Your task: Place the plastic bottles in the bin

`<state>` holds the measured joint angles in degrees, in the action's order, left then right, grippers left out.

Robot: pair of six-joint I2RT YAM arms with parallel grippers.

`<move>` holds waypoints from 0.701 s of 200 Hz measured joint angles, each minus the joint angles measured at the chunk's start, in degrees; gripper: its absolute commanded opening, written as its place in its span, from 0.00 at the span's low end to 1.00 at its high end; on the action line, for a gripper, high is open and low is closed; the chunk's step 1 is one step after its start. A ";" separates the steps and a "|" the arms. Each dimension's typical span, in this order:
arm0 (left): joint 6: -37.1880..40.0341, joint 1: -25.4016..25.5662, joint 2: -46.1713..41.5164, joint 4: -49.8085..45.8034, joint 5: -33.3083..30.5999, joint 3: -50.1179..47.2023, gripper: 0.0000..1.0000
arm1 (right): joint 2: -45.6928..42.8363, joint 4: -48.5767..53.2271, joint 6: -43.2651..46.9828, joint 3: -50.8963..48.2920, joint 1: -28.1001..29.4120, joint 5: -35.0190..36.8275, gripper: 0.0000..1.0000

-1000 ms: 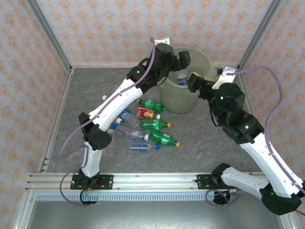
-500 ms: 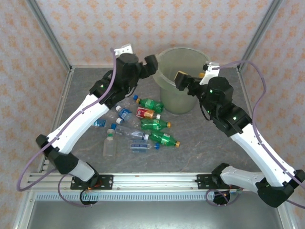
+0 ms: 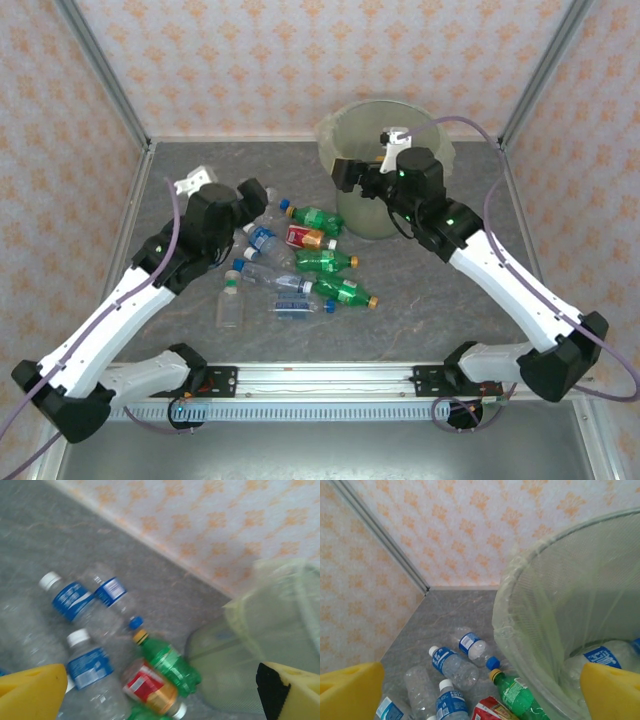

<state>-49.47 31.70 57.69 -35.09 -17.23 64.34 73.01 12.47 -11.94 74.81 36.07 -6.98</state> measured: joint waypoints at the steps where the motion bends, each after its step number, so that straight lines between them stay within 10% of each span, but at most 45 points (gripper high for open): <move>1: -0.15 0.00 -0.13 -0.20 0.00 -0.20 0.98 | 0.11 -0.02 0.00 0.04 0.02 -0.04 1.00; 140: -10.95 0.00 -3.85 -15.69 9.49 -23.54 0.95 | 8.39 -0.31 -0.46 5.18 1.46 -6.91 1.00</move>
<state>-60.42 31.70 53.84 -50.78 -7.75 40.80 81.41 12.16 -12.40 79.99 37.54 -13.89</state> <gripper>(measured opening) 0.967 0.996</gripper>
